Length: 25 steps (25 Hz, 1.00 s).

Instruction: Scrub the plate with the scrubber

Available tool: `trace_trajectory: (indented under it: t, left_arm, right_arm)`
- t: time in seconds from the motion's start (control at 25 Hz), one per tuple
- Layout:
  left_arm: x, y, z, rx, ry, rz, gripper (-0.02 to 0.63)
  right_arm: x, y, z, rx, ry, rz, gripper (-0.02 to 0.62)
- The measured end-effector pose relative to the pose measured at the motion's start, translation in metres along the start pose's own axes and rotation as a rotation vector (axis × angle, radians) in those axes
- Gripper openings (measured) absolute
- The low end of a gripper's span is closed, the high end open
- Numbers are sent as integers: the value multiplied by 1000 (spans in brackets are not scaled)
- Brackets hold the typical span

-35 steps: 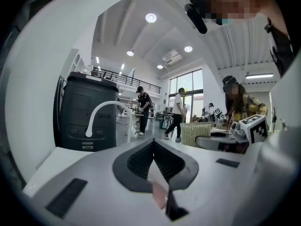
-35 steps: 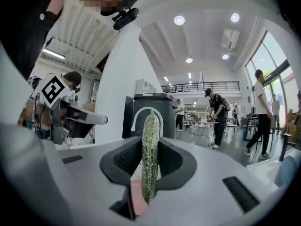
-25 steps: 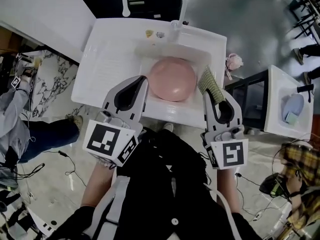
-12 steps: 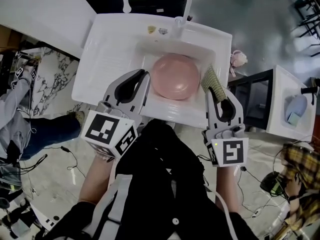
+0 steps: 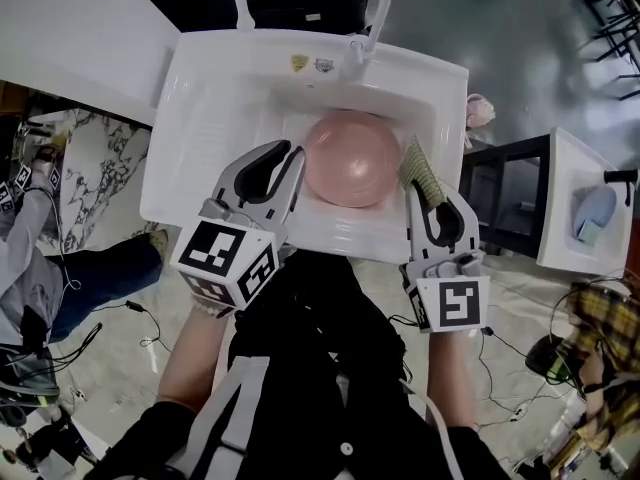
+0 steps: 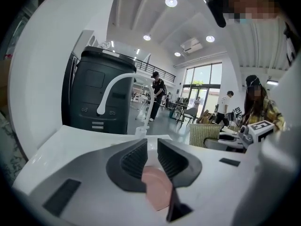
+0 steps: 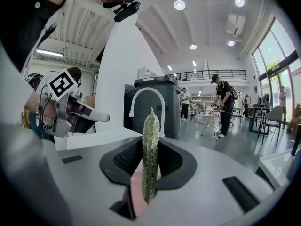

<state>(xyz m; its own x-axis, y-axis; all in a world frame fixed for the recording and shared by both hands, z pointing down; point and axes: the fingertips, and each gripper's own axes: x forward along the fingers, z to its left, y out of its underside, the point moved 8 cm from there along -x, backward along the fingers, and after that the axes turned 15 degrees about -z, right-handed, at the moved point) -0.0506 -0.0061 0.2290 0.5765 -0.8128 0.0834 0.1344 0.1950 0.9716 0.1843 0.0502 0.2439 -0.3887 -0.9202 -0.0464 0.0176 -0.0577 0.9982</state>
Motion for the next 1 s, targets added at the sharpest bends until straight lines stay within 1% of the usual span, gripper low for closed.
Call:
trace_trajectory:
  t: [0.2, 0.32, 0.52, 0.68, 0.84, 1.0]
  left_arm:
    - [14, 18, 18, 12, 15, 40, 60]
    - [24, 32, 26, 16, 27, 78, 63]
    - [41, 54, 37, 30, 47, 149, 69]
    - [52, 73, 50, 11, 33, 201, 74]
    - [60, 95, 61, 8, 21, 257, 75]
    - [71, 117, 73, 8, 8, 302, 75]
  right_arm:
    - [19, 17, 5, -13, -8, 25, 81]
    - [29, 26, 7, -20, 4, 65, 81]
    - [40, 46, 6, -14, -1, 82, 81]
    - [51, 57, 4, -14, 12, 166, 81]
    - [62, 74, 3, -30, -48, 164, 81]
    - [74, 94, 0, -59, -72, 176, 81]
